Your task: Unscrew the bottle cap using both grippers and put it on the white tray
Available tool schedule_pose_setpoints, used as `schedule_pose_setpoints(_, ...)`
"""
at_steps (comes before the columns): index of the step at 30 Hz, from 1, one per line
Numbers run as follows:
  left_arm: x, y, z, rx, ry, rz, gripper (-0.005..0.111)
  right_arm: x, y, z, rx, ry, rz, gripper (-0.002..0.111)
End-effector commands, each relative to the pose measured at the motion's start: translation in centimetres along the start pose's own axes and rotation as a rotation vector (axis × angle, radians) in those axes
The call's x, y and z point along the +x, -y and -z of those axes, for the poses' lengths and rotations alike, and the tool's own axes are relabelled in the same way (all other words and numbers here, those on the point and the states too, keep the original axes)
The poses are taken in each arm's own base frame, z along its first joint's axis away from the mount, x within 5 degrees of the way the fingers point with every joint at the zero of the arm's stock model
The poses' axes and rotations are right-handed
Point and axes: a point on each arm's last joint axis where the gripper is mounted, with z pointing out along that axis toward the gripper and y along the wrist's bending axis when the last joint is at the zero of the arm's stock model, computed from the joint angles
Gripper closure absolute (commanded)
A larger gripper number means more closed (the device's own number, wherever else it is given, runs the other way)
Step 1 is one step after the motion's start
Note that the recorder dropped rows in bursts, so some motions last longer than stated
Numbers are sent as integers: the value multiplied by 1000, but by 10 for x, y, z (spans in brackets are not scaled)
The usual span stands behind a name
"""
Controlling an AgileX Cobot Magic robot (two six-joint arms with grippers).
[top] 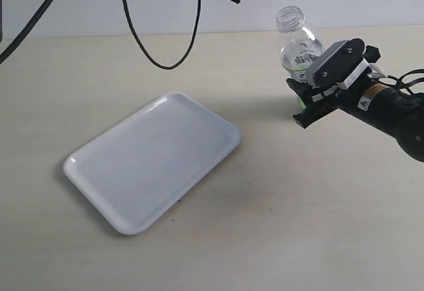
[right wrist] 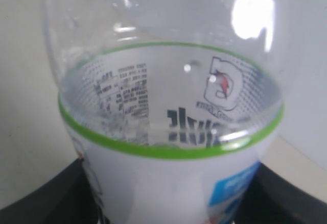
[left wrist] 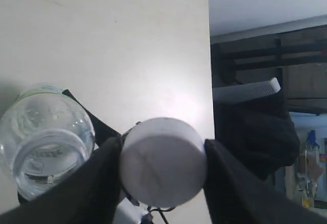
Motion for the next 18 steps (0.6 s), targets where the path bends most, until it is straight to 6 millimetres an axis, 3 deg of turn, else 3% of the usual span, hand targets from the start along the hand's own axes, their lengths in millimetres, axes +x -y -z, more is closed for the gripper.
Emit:
schedule_pose_setpoints(1,-11,-2,10,14,18,-115,107,3,0,1,-8,-30,-48,108)
schedule_pose_setpoints(4,-17,-6,17,4,2,-236,107,3,0,1,-5,-29,-63,108)
schedule_pose_setpoints(9,-18,-6,34,-16,-53,-447,107,4,8,1,78,-35,-257,108)
schedule_pose_setpoints(15,-14,11,61,2,-49,-639,107,-1,11,2,98,4,-466,108)
schedule_pose_setpoints(18,-9,24,85,10,-52,-752,107,0,18,3,170,12,-510,108)
